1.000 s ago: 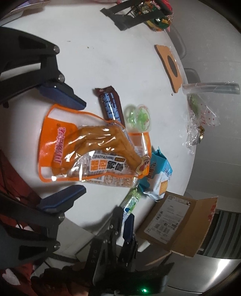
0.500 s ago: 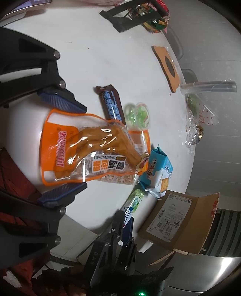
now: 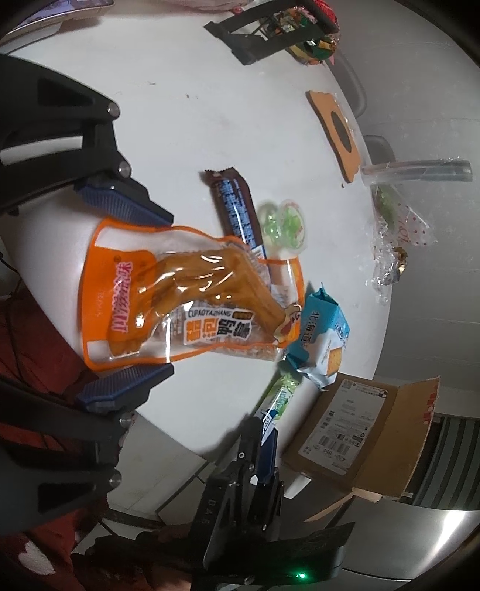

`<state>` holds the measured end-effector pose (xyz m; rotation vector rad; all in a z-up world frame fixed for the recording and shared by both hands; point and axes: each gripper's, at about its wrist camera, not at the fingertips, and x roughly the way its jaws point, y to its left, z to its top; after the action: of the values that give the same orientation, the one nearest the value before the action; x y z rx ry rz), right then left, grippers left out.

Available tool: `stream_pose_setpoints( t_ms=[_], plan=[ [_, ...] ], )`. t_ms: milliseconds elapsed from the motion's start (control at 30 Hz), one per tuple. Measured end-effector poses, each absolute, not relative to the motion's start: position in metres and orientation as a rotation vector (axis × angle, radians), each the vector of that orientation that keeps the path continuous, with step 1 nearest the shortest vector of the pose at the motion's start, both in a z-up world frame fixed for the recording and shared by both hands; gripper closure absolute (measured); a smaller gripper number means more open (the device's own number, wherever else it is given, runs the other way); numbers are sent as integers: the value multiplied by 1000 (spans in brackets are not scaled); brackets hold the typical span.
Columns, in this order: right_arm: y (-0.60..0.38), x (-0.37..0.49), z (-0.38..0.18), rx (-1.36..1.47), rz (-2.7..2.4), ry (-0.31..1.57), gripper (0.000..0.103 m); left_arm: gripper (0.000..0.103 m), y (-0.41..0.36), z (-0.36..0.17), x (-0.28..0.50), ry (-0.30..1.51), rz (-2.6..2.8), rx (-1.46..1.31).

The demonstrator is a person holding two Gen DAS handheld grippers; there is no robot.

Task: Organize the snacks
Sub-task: 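Grasp the green-and-white stick snack with the right gripper while the left gripper approaches the orange pouch, then grasp the orange chicken-feet pouch with the left gripper and lift it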

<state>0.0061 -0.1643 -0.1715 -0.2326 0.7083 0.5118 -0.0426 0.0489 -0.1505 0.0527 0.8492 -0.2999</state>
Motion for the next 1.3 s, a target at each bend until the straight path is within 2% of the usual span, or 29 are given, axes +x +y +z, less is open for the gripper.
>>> stream_pose_setpoints(
  t_ms=[267, 433, 767, 867, 933, 1300],
  plan=[
    [-165, 9, -173, -232, 529, 718, 81, 30, 49, -151, -27, 865, -303, 74],
    [-165, 10, -173, -233, 540, 721, 81, 25, 48, -151, -14, 876, -327, 82],
    [-166, 12, -173, -230, 556, 722, 81, 25, 41, -151, 3, 879, -337, 79],
    [-166, 12, -173, -227, 559, 722, 81, 27, 39, -151, 5, 876, -336, 84],
    [-166, 12, -173, -229, 558, 722, 81, 34, 39, -150, 3, 875, -343, 85],
    [-168, 7, -169, -233, 547, 708, 81, 37, 34, -147, -10, 869, -320, 85]
  ],
)
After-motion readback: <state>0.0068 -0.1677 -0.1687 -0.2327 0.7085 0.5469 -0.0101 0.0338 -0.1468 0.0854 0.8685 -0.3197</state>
